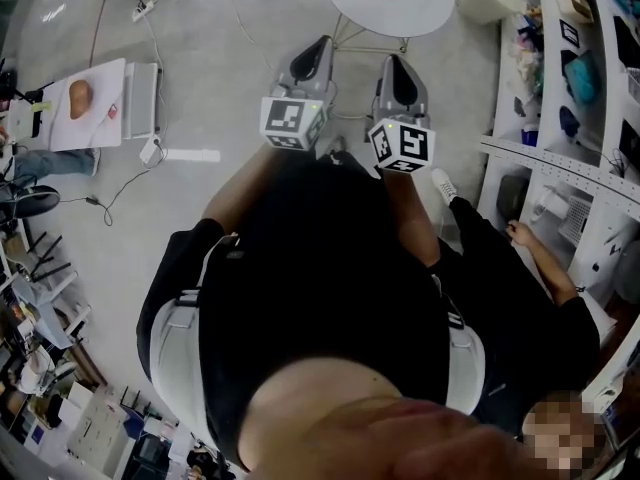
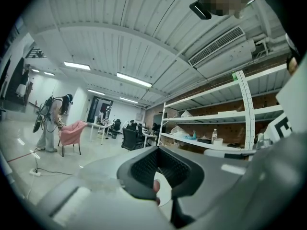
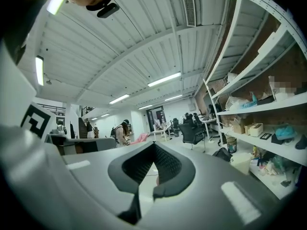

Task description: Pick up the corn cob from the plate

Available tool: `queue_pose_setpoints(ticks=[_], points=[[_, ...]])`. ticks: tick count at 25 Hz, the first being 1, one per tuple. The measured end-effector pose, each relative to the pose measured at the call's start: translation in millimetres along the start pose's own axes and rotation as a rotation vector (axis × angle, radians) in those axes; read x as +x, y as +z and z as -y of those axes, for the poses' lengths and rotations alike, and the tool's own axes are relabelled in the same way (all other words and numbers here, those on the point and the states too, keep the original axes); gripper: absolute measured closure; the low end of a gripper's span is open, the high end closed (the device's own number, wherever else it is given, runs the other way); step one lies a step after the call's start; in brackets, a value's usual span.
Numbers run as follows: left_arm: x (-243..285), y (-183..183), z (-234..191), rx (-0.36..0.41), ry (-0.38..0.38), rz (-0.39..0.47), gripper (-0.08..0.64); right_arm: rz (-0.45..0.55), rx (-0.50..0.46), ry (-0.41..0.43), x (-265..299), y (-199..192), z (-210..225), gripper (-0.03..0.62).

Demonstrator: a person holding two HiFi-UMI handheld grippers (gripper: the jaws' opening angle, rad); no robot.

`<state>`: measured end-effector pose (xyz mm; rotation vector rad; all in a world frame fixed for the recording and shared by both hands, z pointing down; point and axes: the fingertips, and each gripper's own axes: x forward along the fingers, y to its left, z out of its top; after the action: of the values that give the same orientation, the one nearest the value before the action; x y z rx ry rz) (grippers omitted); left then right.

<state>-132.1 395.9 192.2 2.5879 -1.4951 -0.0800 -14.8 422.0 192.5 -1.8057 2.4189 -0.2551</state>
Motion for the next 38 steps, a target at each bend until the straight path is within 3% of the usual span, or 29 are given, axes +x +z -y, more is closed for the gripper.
queue_pose_setpoints(ticks=[38], points=[[165.7, 7.9, -116.5, -0.031, -0.152, -0.048, 0.555, -0.025, -0.004, -0.124, 195.6, -9.7, 23.6, 0.584]])
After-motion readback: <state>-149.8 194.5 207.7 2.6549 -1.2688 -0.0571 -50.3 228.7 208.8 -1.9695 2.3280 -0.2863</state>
